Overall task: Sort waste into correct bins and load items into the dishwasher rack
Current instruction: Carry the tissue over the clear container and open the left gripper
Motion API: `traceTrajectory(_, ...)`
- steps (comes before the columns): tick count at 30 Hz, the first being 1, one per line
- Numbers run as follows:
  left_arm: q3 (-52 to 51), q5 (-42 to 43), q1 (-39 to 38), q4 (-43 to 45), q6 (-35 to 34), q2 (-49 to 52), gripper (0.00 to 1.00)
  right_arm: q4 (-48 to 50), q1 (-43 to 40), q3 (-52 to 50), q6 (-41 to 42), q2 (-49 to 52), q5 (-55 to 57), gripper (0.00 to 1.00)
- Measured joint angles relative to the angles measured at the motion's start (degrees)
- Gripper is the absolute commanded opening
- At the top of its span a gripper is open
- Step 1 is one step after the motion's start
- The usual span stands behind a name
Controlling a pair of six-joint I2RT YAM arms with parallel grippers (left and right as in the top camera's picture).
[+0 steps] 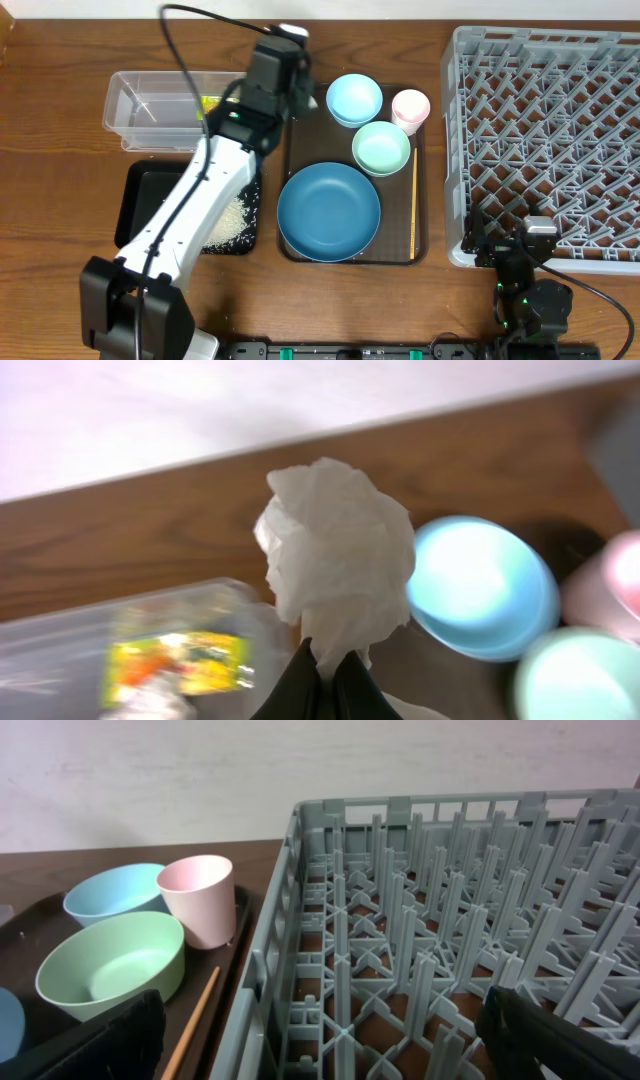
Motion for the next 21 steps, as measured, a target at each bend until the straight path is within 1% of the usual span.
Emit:
traceTrajectory(5, 0.0, -3.1, 6.8, 2.8, -1.8, 0.8, 0.07, 0.0, 0.0, 0.0, 0.0, 0.0, 0.0, 0.99)
traceTrajectory(7, 0.0, -3.8, 10.3, 4.0, -3.8, 1.6, 0.11, 0.0, 0.0, 0.0, 0.0, 0.0, 0.0, 0.99)
traceTrajectory(12, 0.0, -4.4, 18.3, 4.6, -9.7, 4.7, 0.17, 0.0, 0.0, 0.0, 0.0, 0.0, 0.0, 0.99)
traceTrajectory(14, 0.0, -4.6, 21.2, 3.8, -11.4, 6.2, 0.39, 0.0, 0.0, 0.0, 0.0, 0.0, 0.0, 0.99)
traceTrajectory(15, 0.0, -4.7, 22.5, 3.1, -12.0, 6.9, 0.45, 0.0, 0.0, 0.0, 0.0, 0.0, 0.0, 0.99)
traceTrajectory(19, 0.0, -5.1, 24.8, -0.1, -14.0, 7.8, 0.45, 0.0, 0.0, 0.0, 0.0, 0.0, 0.0, 0.99)
traceTrajectory(21, 0.0, -5.2, 24.9, -0.8, -14.4, 7.8, 0.48, 0.0, 0.0, 0.0, 0.0, 0.0, 0.0, 0.99)
